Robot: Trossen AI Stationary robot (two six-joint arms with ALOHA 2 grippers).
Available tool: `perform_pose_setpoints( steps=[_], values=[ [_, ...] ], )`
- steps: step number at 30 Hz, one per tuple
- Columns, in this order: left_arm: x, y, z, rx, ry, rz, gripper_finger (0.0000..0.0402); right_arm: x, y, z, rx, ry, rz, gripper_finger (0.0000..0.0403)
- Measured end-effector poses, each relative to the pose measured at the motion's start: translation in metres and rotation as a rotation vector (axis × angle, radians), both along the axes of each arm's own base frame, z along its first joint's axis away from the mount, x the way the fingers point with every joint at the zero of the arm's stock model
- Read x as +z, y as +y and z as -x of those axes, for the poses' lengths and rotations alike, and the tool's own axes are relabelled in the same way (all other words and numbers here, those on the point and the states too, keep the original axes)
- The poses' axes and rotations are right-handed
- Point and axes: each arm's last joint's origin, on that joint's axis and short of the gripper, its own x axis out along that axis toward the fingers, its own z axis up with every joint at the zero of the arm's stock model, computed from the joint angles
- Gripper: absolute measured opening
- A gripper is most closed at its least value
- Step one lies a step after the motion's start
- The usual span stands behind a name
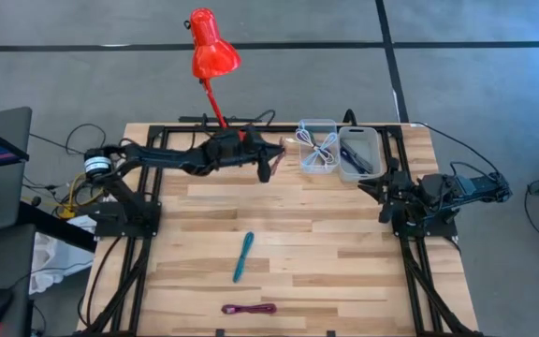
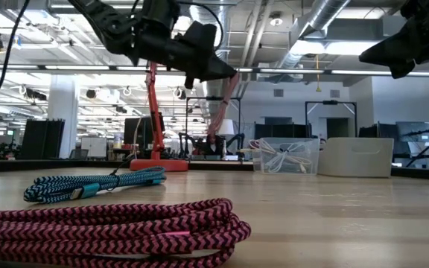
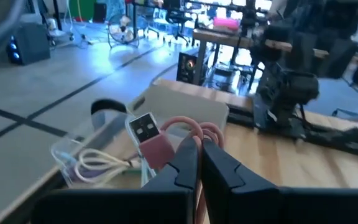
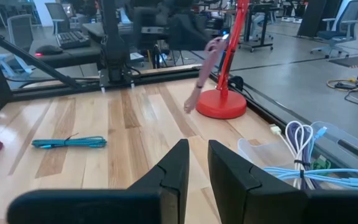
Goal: Pick & Place USB Port
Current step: Put the pink charger cable into the transparent bin
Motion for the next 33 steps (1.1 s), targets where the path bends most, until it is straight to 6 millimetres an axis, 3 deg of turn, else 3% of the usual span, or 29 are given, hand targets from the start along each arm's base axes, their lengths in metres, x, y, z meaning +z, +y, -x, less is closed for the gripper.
perform_pose_setpoints(
  steps=[12, 23, 28, 33],
  values=[
    [0.006, 0.029, -0.004, -0.03, -0.197, -0.058, 0.0007, 0.001, 0.0, 0.0, 0.003, -0.005, 0.019, 0.0054],
    [0.002, 0.052, -0.057, -0.097, -0.226, -0.059, 0.0007, 0.001, -0.001, 0.001, -0.023, -0.006, 0.023, 0.0054],
    [0.009, 0.067, -0.069, -0.119, -0.228, -0.038, 0.0007, 0.001, -0.001, 0.001, -0.023, -0.006, 0.023, 0.0054],
    [0.002, 0.08, -0.078, -0.105, -0.228, -0.012, 0.0007, 0.001, -0.001, 0.001, -0.023, -0.006, 0.023, 0.0054]
  ],
)
